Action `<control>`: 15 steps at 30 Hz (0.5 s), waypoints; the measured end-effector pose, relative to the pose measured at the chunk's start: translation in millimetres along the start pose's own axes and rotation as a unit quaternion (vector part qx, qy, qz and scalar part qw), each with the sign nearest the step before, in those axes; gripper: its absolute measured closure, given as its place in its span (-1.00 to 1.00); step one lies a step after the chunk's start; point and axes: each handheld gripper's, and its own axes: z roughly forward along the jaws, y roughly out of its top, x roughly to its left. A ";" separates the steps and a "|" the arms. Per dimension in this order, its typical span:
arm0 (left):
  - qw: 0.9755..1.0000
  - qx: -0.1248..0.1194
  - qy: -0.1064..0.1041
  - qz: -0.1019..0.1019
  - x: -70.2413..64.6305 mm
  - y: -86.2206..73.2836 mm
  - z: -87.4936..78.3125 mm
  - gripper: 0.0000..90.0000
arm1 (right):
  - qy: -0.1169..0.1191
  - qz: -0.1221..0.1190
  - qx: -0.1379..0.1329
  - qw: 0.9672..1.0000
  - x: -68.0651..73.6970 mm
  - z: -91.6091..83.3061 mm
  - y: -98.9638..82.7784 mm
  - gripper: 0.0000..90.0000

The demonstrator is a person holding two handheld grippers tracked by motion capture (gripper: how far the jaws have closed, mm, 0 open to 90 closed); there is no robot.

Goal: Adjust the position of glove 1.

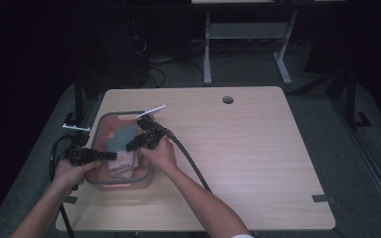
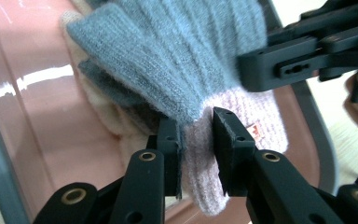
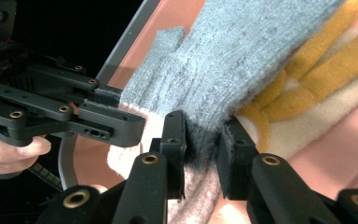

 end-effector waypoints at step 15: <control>1.000 0.015 0.023 0.016 -5.0 1.3 8.5 0.45 | -0.012 -0.005 -0.013 1.000 -3.5 -25.2 -1.3 0.49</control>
